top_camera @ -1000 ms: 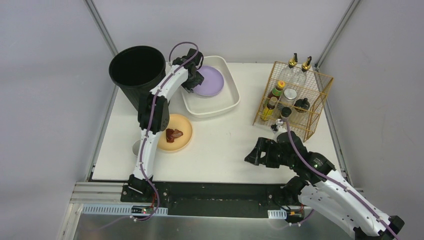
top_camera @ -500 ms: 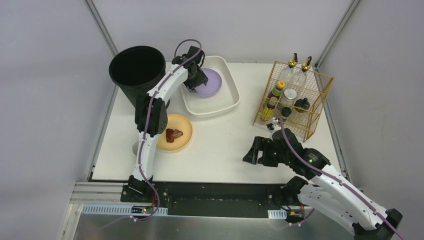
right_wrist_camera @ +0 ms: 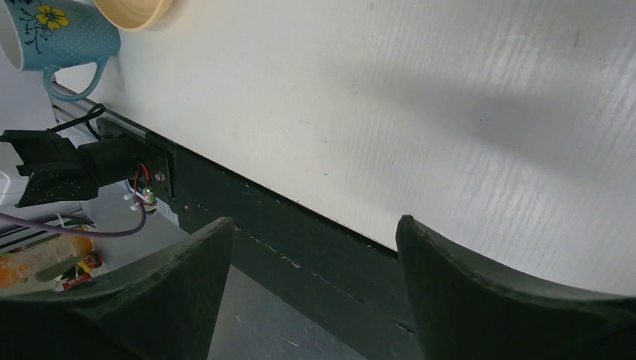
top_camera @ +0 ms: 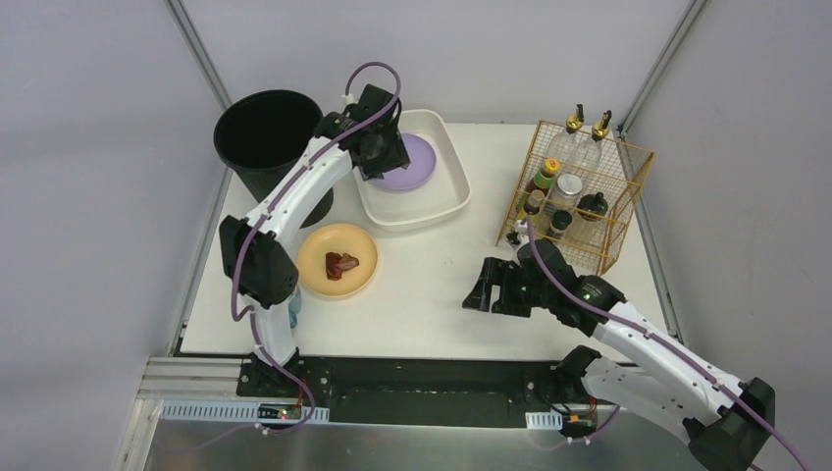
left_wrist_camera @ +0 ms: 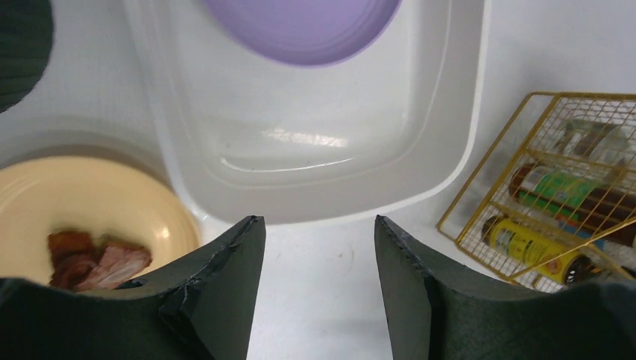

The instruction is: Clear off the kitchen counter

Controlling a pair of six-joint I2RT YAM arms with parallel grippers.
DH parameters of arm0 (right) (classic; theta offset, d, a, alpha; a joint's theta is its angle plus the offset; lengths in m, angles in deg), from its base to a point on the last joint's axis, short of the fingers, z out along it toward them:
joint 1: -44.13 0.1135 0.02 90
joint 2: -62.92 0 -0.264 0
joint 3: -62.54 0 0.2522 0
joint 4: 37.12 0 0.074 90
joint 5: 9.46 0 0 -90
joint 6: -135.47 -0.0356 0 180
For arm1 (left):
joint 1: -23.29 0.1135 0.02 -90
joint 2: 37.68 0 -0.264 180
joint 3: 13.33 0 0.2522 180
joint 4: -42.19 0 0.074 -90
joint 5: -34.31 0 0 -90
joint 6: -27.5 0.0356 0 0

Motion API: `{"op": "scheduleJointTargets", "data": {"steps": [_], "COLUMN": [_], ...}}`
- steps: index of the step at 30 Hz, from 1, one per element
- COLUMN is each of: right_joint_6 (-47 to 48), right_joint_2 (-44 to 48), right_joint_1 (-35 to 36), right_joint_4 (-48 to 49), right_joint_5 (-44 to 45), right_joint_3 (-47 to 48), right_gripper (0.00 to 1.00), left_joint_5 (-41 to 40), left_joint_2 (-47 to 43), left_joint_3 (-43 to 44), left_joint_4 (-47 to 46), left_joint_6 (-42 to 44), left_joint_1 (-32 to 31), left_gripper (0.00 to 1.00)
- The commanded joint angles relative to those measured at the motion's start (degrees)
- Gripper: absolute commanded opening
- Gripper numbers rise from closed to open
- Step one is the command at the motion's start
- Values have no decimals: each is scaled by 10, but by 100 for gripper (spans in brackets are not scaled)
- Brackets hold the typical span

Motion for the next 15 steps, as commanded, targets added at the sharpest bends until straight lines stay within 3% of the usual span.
{"op": "scheduleJointTargets", "data": {"steps": [1,9,15], "right_joint_6": [-6,-42,-71], "right_joint_2": [-22,-109,-196], "right_joint_1": [5,16,53], "right_joint_4": [56,140,204], "right_joint_5": [-16,-28,5], "right_joint_3": [26,41,76], "right_gripper": [82,80,78], "left_joint_5": [-52,-72,-63], "left_joint_2": [-96,-239,-328], "left_joint_3": [-63,-231,-299], "left_joint_4": [45,58,67], "left_joint_6": [50,37,50], "left_joint_1": [-11,-19,-19], "left_gripper": [57,57,58]}}
